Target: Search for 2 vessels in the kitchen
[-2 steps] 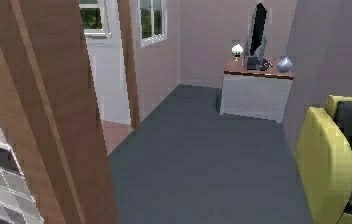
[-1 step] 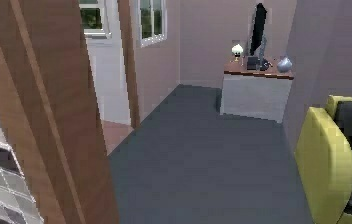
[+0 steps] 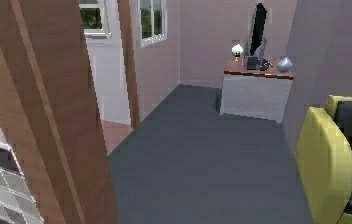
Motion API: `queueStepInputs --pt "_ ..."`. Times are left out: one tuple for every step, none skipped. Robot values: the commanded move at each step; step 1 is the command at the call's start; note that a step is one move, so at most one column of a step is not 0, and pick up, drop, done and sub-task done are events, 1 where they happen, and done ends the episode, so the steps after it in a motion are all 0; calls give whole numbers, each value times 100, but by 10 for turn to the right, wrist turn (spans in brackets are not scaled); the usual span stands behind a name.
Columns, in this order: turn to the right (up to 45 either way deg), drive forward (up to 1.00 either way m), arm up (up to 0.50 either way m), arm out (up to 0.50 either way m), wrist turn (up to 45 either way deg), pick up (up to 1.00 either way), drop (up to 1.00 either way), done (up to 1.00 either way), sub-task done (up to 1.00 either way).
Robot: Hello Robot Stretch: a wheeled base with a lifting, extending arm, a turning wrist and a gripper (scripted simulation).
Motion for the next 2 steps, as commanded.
queueStepInputs --pt "390 0 0 0 0 0 0 0 0" --pt "450 0 0 0 0 0 0 0 0"
